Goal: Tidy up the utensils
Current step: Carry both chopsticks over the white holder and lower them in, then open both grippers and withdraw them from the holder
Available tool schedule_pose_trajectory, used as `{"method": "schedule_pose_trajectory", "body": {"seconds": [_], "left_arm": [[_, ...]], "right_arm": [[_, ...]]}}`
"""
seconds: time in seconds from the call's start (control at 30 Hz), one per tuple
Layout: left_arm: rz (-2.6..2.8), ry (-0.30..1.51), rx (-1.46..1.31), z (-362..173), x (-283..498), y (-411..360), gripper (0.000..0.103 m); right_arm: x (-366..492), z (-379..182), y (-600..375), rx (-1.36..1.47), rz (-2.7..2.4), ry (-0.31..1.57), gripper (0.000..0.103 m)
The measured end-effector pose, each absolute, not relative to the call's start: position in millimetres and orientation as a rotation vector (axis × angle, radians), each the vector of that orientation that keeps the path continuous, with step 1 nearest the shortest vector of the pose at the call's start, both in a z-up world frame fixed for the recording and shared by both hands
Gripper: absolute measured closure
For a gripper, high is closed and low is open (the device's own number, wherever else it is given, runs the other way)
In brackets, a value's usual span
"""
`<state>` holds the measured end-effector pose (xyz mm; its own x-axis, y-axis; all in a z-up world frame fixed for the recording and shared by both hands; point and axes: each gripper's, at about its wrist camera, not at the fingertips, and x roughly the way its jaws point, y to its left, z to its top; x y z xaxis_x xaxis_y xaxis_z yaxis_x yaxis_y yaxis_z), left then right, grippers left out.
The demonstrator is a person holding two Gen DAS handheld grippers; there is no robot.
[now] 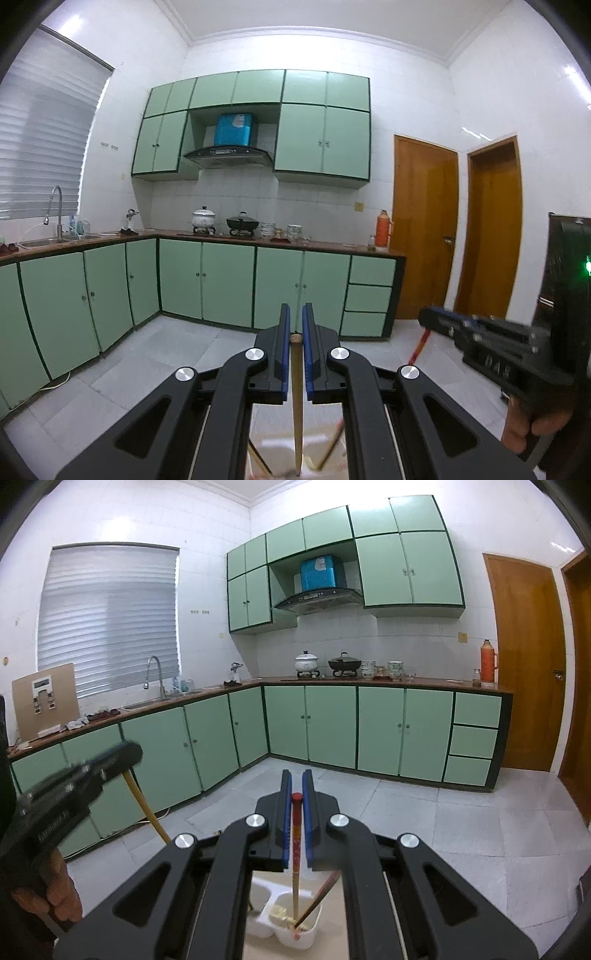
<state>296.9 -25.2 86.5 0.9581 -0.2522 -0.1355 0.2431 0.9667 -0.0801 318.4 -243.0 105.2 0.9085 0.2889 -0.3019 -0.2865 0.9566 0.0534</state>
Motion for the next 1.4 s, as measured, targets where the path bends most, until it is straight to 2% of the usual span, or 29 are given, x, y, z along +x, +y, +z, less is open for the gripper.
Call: {"method": "schedule_pose_trajectory", "body": {"seconds": [0.37, 0.8, 0.9, 1.2, 1.4], "left_arm": [[-0.194, 0.300, -0.072, 22, 371, -27, 0.097], [-0.172, 0.440, -0.034, -36, 399, -27, 0.097], [-0.168, 0.451, -0.046, -41, 399, -25, 0.097], [-0.188, 0.385, -0.065, -16, 387, -21, 0.097], [-0.191, 0.385, -0.049, -18, 390, -24, 0.097]], "right_arm": [[367, 45, -233, 0.009, 0.281, 0.392, 0.098], [376, -12, -224, 0.020, 0.269, 0.492, 0.098], [375, -12, -224, 0.019, 0.266, 0.492, 0.098], [358, 35, -232, 0.047, 0.317, 0.381, 0.098], [364, 29, -233, 0.037, 0.308, 0.384, 0.098]]}}
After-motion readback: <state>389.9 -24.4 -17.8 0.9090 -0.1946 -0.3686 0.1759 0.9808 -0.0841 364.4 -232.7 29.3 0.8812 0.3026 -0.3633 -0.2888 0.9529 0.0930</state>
